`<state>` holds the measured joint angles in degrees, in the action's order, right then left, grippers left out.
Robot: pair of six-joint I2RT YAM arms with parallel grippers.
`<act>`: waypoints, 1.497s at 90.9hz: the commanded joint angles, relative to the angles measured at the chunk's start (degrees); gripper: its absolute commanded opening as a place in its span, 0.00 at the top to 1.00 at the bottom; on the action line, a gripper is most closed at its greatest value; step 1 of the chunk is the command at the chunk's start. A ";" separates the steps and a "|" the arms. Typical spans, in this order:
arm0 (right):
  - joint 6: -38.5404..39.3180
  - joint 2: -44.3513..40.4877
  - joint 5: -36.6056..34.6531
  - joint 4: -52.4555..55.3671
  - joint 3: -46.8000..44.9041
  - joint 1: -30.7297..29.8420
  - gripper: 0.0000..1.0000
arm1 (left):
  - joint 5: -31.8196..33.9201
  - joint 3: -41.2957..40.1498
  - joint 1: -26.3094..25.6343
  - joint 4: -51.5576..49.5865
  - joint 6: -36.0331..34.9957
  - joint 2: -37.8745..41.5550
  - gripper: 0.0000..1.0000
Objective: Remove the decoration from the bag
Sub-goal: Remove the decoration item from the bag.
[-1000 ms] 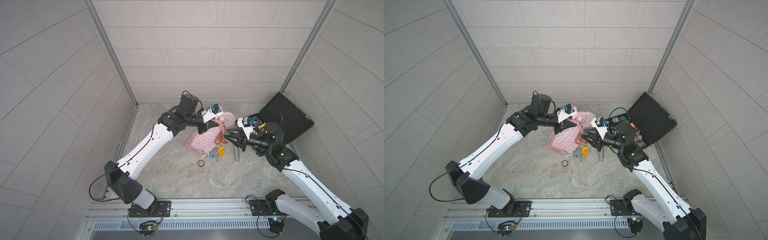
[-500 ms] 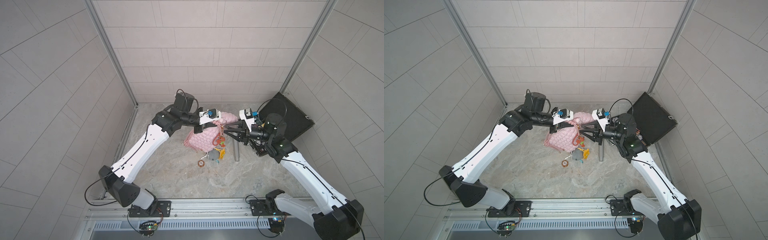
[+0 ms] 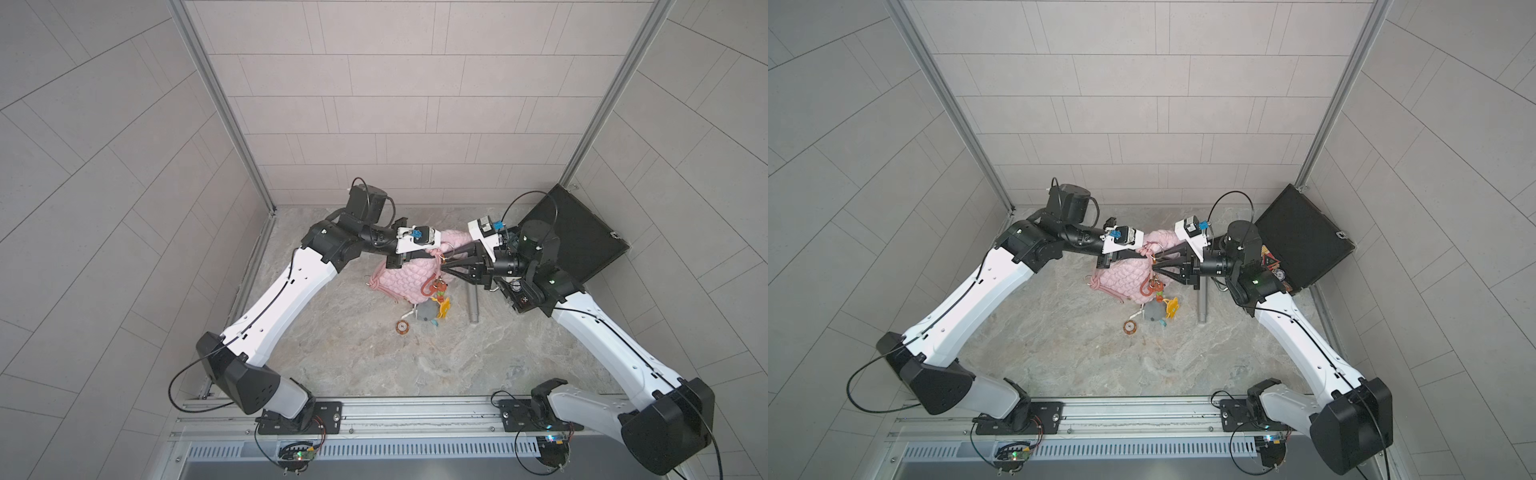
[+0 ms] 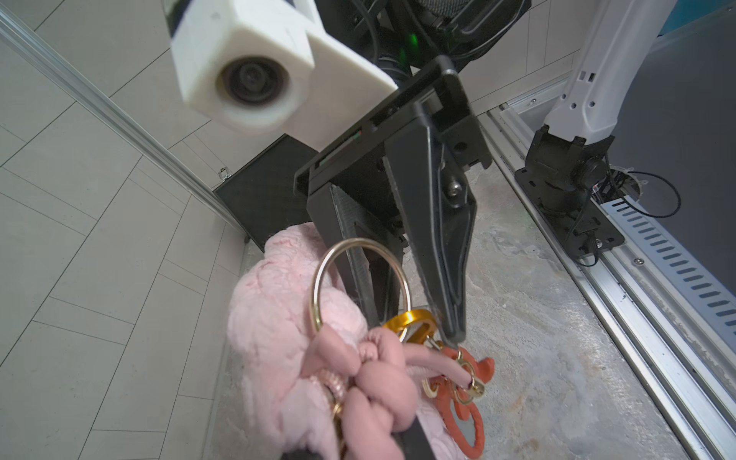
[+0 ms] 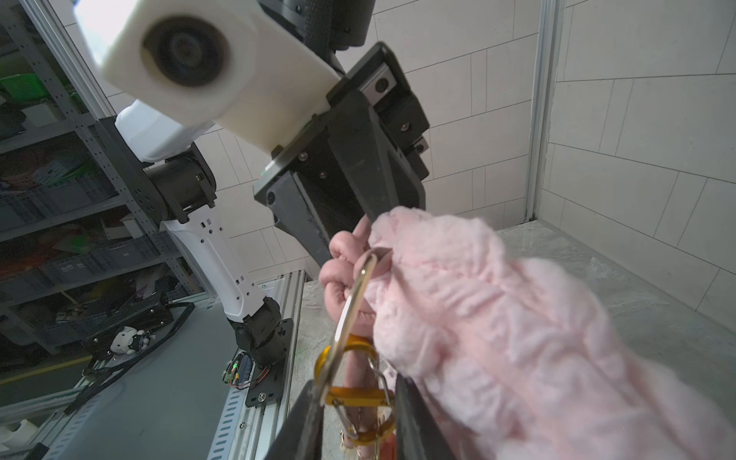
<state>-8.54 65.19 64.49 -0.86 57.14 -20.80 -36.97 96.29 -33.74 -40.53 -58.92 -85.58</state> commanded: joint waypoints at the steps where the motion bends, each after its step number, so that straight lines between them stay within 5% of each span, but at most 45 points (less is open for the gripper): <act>1: 3.01 -1.92 0.11 2.64 0.37 -0.57 0.69 | -4.16 1.88 0.06 0.75 -0.05 0.31 1.00; 51: 6.42 -5.57 -1.15 8.09 1.20 -1.75 0.68 | -9.09 0.53 1.43 1.61 3.96 0.21 1.00; 136: 24.20 -7.18 -14.75 27.97 8.22 -6.30 0.70 | -11.73 -0.77 2.18 3.53 9.33 -0.60 1.00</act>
<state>12.91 58.65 51.99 23.66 64.03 -26.26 -46.52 95.88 -32.10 -39.83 -51.55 -85.93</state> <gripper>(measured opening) 0.307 0.225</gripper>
